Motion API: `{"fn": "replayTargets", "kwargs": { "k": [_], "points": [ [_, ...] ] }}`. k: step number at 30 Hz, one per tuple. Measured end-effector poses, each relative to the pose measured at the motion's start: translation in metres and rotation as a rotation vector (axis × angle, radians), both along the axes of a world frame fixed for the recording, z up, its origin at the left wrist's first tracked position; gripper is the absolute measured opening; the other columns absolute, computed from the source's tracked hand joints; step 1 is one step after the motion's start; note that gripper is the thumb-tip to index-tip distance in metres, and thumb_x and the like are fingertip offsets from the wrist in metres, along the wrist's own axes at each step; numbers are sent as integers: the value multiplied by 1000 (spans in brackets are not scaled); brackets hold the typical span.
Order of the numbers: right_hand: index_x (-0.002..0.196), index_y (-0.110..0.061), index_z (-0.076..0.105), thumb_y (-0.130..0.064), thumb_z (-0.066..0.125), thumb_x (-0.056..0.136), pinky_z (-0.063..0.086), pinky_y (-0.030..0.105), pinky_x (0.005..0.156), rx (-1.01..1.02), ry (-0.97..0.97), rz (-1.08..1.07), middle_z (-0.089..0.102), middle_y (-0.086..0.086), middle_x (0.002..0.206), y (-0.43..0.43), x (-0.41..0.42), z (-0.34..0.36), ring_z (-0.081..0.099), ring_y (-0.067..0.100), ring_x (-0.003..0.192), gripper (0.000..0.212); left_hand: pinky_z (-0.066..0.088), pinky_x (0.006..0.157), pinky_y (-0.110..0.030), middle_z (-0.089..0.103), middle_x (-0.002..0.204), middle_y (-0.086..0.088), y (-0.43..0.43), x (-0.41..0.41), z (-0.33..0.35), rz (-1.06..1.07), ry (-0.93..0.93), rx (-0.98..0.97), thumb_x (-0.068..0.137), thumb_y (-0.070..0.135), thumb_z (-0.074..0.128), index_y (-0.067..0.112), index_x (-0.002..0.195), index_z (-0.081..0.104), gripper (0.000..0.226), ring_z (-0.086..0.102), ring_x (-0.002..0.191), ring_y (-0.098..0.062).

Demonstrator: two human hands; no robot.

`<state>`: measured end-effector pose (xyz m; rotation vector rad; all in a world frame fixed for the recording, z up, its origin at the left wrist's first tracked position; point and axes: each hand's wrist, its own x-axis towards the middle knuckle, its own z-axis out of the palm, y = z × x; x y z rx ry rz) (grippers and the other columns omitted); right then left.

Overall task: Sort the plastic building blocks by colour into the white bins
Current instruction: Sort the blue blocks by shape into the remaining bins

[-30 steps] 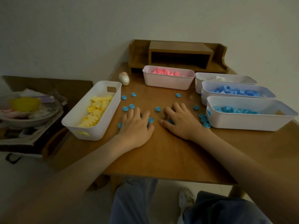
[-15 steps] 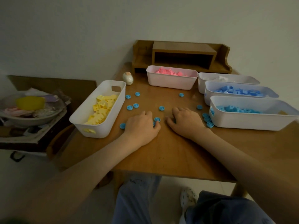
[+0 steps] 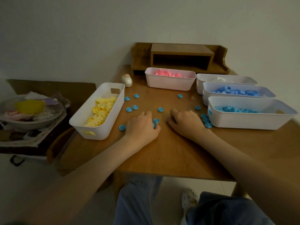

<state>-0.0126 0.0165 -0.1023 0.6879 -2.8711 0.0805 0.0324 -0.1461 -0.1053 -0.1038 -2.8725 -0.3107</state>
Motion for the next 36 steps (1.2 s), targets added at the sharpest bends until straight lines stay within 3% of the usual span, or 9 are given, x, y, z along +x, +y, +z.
{"fn": "replayTargets", "kwargs": {
  "k": [4, 10, 14, 19, 24, 29, 34, 36],
  "points": [
    [83, -19, 49, -41, 35, 98, 51, 30, 58, -60, 21, -2, 52, -3, 66, 0, 3, 0, 55, 14, 60, 30, 32, 56, -25, 43, 75, 5, 0, -4, 5, -15, 13, 76, 92, 44, 47, 18, 80, 42, 29, 44, 67, -10],
    [78, -19, 49, -35, 39, 97, 51, 30, 59, -257, 73, -56, 52, -2, 63, 13, 2, 12, 55, 14, 59, 27, 32, 54, -25, 43, 77, 3, 14, -13, 23, -24, 8, 108, 94, 45, 42, 17, 82, 43, 30, 42, 65, -10],
    [74, -17, 50, -31, 42, 98, 47, 24, 57, -395, 192, -84, 51, -3, 59, 28, 4, 35, 54, 11, 56, 29, 27, 50, -23, 44, 79, 4, 33, -17, 33, -27, 0, 148, 94, 47, 43, 19, 82, 43, 31, 41, 63, -7],
    [70, -15, 54, -30, 42, 98, 36, 11, 51, -613, 116, -156, 51, 0, 58, 49, 10, 59, 49, 8, 55, 34, 27, 50, -20, 43, 78, 4, 61, -21, 42, -49, -20, 183, 95, 47, 43, 20, 81, 43, 31, 41, 63, -8],
    [57, -18, 43, -27, 40, 98, 30, 18, 50, -838, 191, -210, 42, 0, 52, 73, 2, 80, 38, 7, 50, 42, 30, 51, -22, 40, 77, 5, 82, -28, 50, -106, 37, 262, 95, 46, 44, 13, 91, 50, 34, 39, 62, -8],
    [53, -17, 38, -24, 40, 97, 28, 26, 49, -651, 265, -277, 40, 1, 51, 118, -21, 76, 37, 13, 50, 45, 29, 50, -25, 40, 62, 2, 104, -37, 70, -158, -9, 556, 95, 43, 45, 18, 70, 43, 35, 38, 54, -10],
    [61, -19, 41, -28, 41, 98, 35, 28, 63, -425, -69, -382, 47, 2, 64, 157, -34, 63, 46, 20, 68, 38, 38, 60, -25, 45, 69, 3, 146, -49, 93, -172, -39, 985, 98, 42, 38, 19, 74, 49, 35, 43, 63, -7],
    [70, -19, 46, -30, 41, 98, 36, 29, 70, -346, -168, -356, 51, 1, 71, 164, -32, 65, 49, 19, 74, 31, 45, 71, -32, 46, 70, 3, 171, -52, 100, -193, -80, 1075, 99, 42, 36, 19, 75, 49, 36, 46, 67, -8]
  ]
}}
